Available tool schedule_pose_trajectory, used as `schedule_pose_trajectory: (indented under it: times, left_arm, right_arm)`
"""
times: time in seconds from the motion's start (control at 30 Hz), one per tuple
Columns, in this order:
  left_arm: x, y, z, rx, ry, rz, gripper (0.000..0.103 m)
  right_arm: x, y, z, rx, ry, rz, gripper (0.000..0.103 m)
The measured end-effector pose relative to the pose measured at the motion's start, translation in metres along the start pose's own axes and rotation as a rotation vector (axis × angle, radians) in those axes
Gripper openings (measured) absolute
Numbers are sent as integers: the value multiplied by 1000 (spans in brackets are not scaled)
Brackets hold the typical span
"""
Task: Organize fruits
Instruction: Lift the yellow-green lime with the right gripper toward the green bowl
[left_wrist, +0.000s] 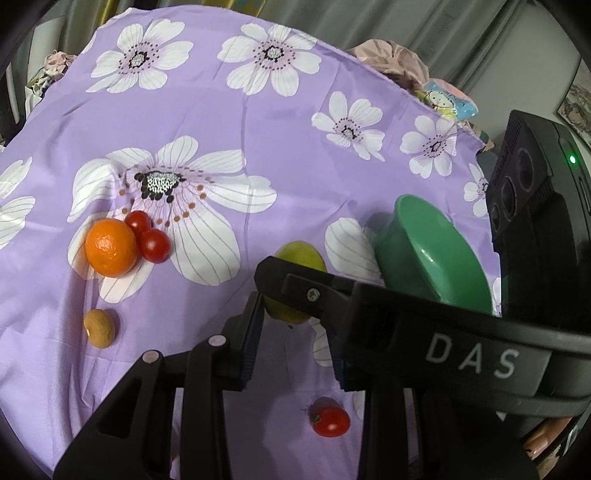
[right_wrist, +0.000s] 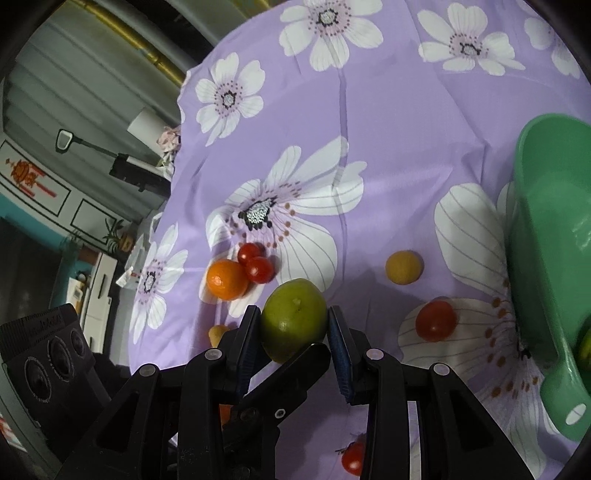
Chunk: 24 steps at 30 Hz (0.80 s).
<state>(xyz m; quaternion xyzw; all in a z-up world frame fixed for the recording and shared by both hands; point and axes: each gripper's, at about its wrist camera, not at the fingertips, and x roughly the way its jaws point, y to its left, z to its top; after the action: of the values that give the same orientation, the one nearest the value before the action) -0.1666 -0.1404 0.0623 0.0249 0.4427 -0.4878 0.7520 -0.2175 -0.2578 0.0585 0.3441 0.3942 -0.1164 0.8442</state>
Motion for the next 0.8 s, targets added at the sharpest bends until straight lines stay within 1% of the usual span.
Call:
schedule_pose_trajectory:
  times: [0.37,0.8]
  left_arm:
    - [-21,-8,1,27,-63,-23,33]
    - [-38,-16,2,60,-112,-21,33]
  right_arm:
    - [-23,14,-4,-40,-74,4,38]
    - [-40,22,-6,-72,-125,20,38]
